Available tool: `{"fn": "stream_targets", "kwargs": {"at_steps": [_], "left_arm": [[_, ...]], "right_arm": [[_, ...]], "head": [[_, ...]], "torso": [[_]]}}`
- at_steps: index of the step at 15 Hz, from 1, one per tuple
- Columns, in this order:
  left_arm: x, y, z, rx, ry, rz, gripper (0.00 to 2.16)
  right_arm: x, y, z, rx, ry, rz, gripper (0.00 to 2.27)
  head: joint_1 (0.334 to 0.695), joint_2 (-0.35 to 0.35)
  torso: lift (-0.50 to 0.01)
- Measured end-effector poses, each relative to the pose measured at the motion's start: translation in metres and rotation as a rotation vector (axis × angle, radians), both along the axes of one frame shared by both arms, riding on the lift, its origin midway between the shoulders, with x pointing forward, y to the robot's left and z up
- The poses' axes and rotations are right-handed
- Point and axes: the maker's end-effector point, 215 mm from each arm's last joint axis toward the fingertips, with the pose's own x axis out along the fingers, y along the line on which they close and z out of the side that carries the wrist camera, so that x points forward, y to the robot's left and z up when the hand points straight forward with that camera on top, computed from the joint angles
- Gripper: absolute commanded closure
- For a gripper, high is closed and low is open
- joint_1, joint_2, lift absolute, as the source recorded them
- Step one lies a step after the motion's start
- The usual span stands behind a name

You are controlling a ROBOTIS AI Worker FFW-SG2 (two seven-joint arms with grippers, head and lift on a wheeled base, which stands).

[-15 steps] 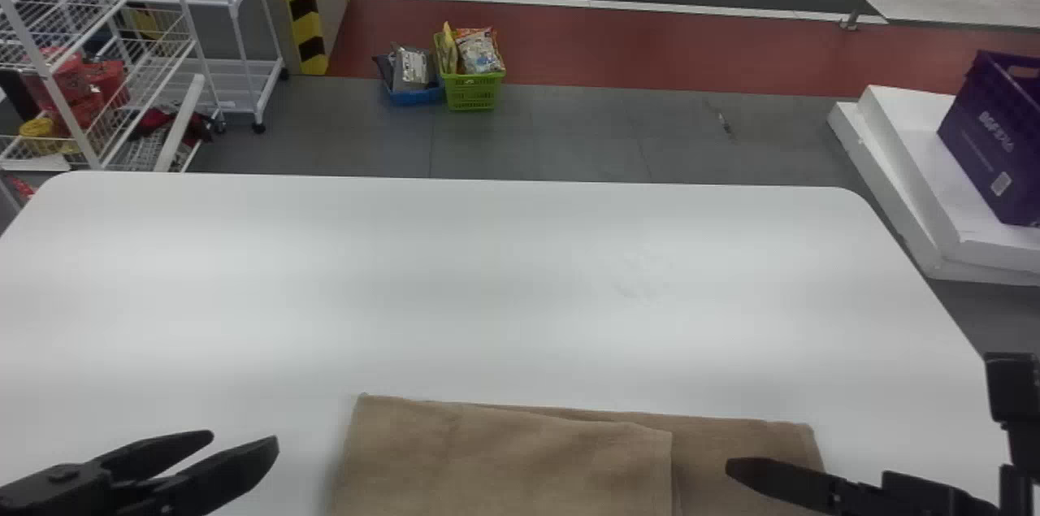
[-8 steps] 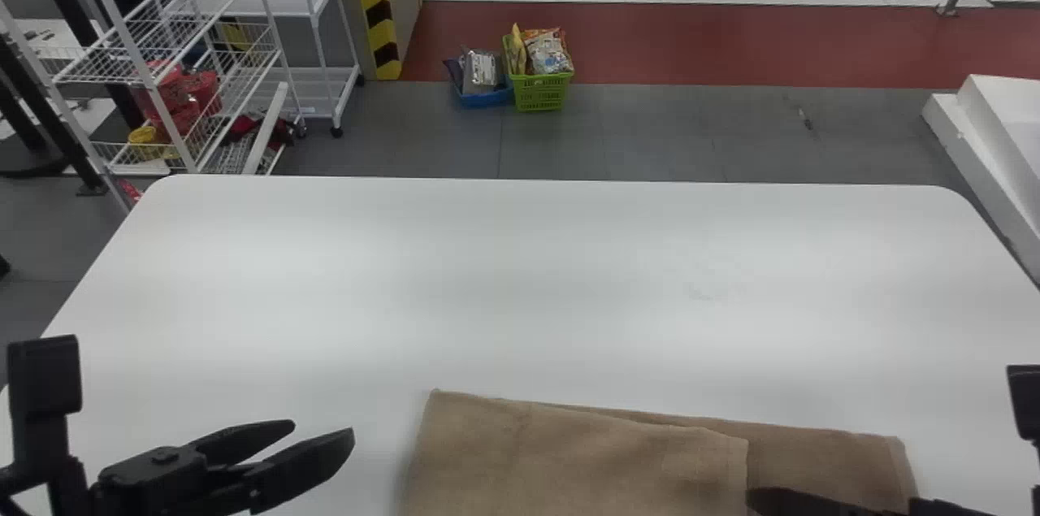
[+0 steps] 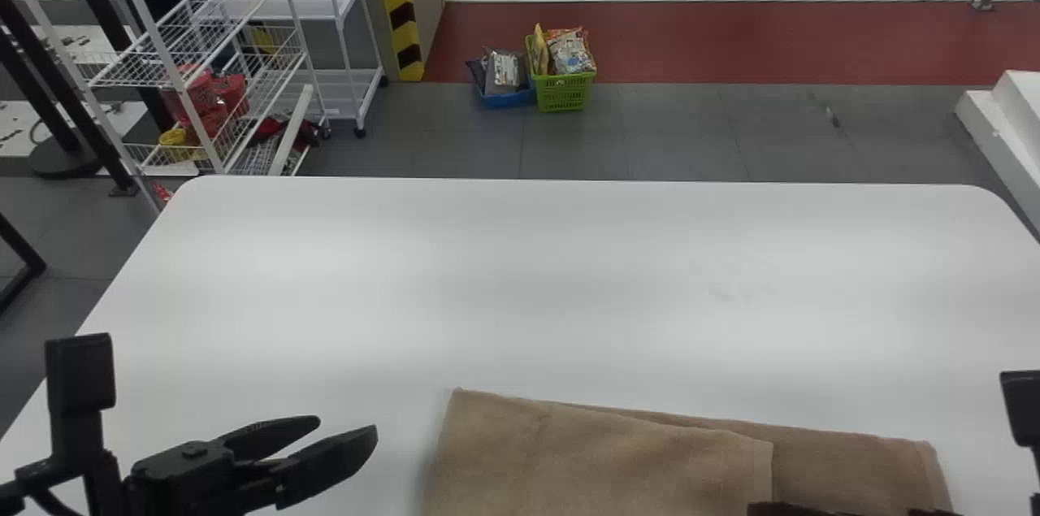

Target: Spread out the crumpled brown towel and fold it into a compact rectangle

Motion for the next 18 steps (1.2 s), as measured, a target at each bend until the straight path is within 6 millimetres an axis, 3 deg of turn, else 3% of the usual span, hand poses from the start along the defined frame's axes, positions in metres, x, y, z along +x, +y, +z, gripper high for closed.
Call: {"fn": "stream_targets", "kwargs": {"at_steps": [14,16,18], "left_arm": [[-0.0031,-0.0010,-0.0012,-0.007,0.000,-0.006,0.07],[-0.0035,-0.0013,-0.0009,-0.007,0.000,-0.006,0.07],[-0.0039,-0.0020,-0.0006,-0.007,-0.001,-0.008,0.07]], "right_arm": [[0.0010,0.0052,-0.0002,-0.001,-0.002,0.014,0.51],[0.0008,0.0058,-0.0007,-0.002,-0.001,0.015,0.70],[0.0004,0.0072,-0.0011,-0.002,0.001,0.018,0.70]], "head": [[0.695,0.074],[0.695,0.074],[0.695,0.076]], "torso": [[-0.127],[-0.127],[-0.127]]}}
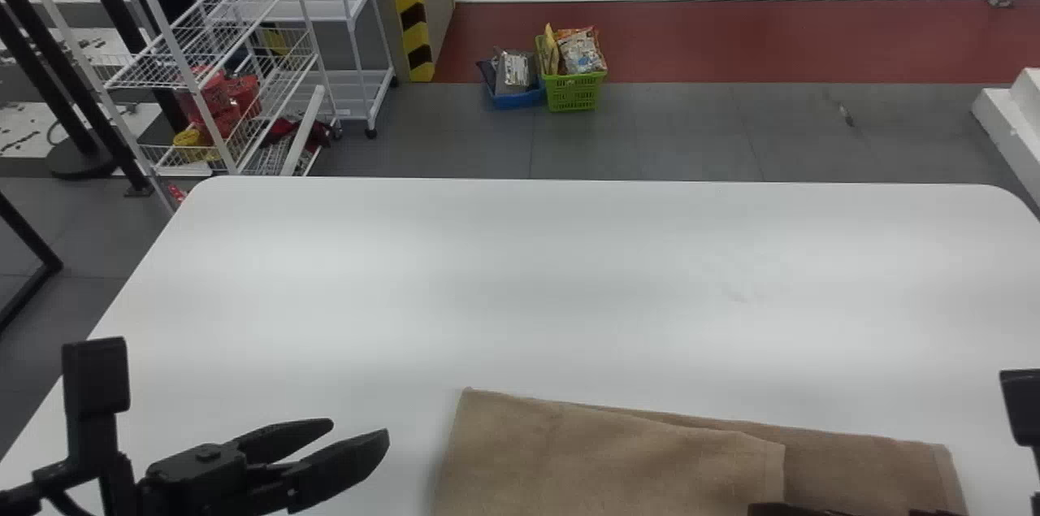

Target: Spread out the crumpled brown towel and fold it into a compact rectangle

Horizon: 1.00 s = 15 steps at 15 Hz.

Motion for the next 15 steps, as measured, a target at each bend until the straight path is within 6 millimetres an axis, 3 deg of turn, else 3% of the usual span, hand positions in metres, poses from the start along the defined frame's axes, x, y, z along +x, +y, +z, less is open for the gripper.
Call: {"fn": "stream_targets", "kwargs": {"at_steps": [5,7,15], "left_arm": [[-0.0007,-0.0009,-0.0005,-0.001,0.002,-0.002,0.07],[-0.0011,-0.0015,-0.0008,-0.001,0.002,-0.003,0.07],[-0.0019,-0.0043,-0.0010,-0.003,0.003,-0.009,0.07]], "right_arm": [[0.0000,0.0005,-0.0016,-0.003,0.003,0.001,0.71],[0.0002,0.0003,-0.0019,-0.003,0.004,-0.001,1.00],[0.0014,0.0012,-0.0016,0.007,0.005,-0.006,1.00]], "head": [[0.695,0.076],[0.695,0.074],[0.695,0.070]], "torso": [[-0.127],[-0.127],[-0.127]]}}
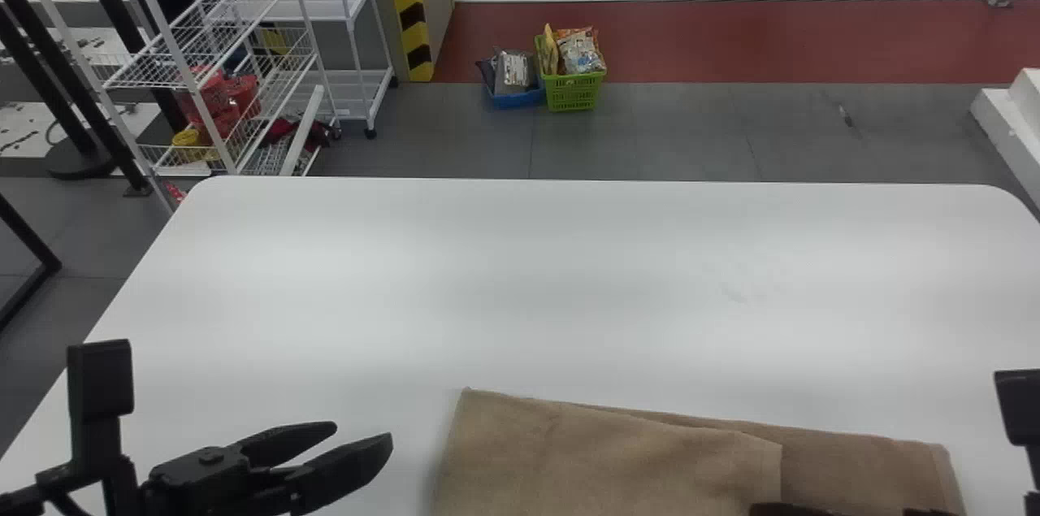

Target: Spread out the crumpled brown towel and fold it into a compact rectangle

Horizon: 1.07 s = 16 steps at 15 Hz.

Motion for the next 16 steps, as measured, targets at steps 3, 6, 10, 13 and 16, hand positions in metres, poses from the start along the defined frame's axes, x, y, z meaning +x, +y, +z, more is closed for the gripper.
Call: {"fn": "stream_targets", "kwargs": {"at_steps": [3,6,10,13,16], "left_arm": [[0.000,0.000,0.000,0.001,0.000,0.000,0.07],[-0.002,-0.001,0.001,0.002,0.000,-0.002,0.07],[-0.002,0.001,0.001,0.004,-0.002,0.000,0.07],[-0.001,0.001,0.004,0.008,-0.008,0.000,0.07],[-0.001,0.001,0.004,0.009,-0.009,0.002,0.07]], "right_arm": [[0.007,0.002,0.006,0.019,-0.015,-0.010,1.00],[0.015,-0.001,0.015,0.030,-0.036,-0.024,1.00],[0.020,-0.022,0.032,0.065,-0.070,-0.073,1.00],[0.022,-0.040,0.050,0.095,-0.108,-0.111,1.00],[0.024,-0.049,0.069,0.092,-0.155,-0.124,1.00]], "head": [[0.695,0.073],[0.695,0.067],[0.695,0.038],[0.695,0.004],[0.695,-0.014]], "torso": [[-0.127],[-0.127],[-0.127],[-0.127],[-0.127]]}}
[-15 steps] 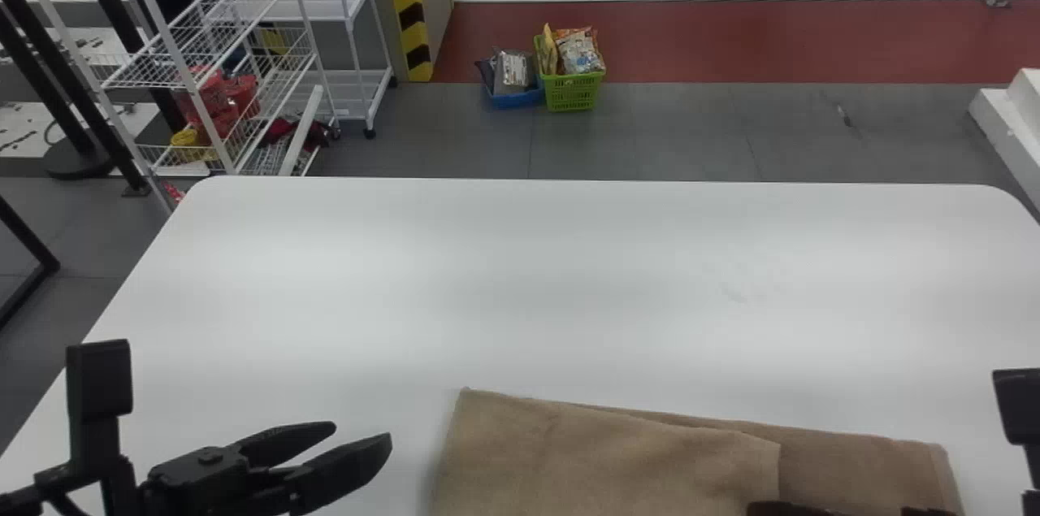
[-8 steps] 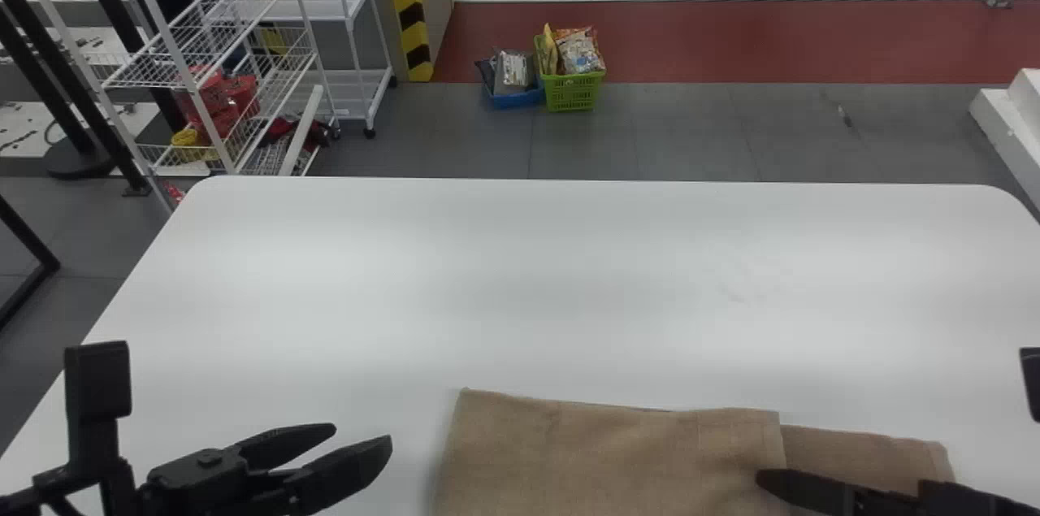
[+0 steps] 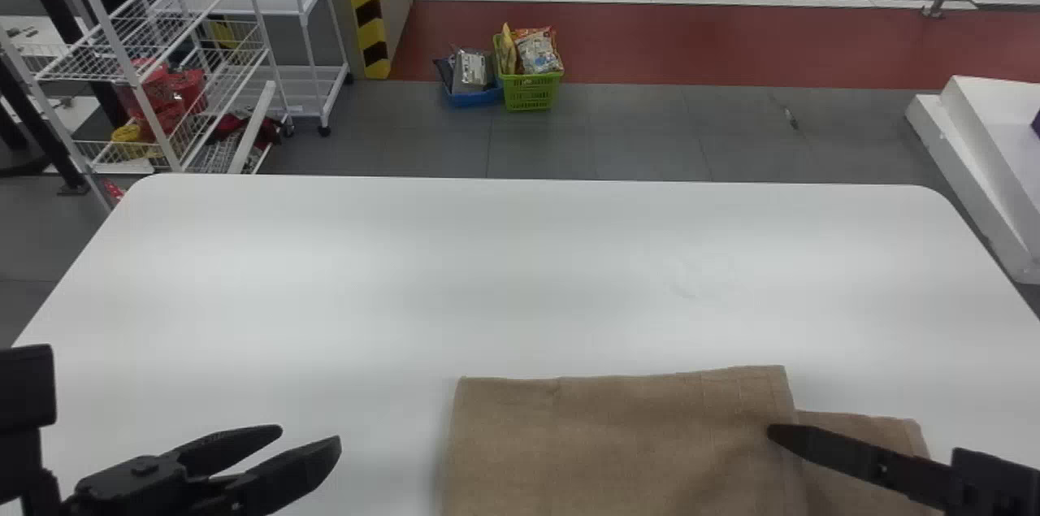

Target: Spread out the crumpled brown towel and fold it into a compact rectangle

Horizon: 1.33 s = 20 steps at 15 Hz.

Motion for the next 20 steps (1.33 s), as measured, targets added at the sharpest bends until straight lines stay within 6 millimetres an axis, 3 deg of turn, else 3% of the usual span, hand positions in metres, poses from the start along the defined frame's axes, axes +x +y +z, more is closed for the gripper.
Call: {"fn": "stream_targets", "kwargs": {"at_steps": [4,13,17,20], "left_arm": [[0.000,-0.002,0.001,-0.006,0.000,-0.001,0.07],[-0.004,-0.002,0.006,-0.019,-0.008,-0.008,0.07],[-0.015,-0.016,0.017,-0.087,-0.023,-0.071,0.08],[-0.028,-0.030,0.027,-0.146,-0.030,-0.117,0.08]], "right_arm": [[-0.001,0.016,0.003,0.016,-0.007,0.036,1.00],[0.010,0.050,0.035,0.069,-0.084,0.099,1.00],[0.027,0.078,0.062,0.108,-0.151,0.130,1.00],[0.034,0.087,0.077,0.112,-0.189,0.141,1.00]], "head": [[0.695,0.006],[0.695,0.066],[0.695,0.089],[0.695,0.085]], "torso": [[-0.127],[-0.127],[-0.127],[-0.127]]}}
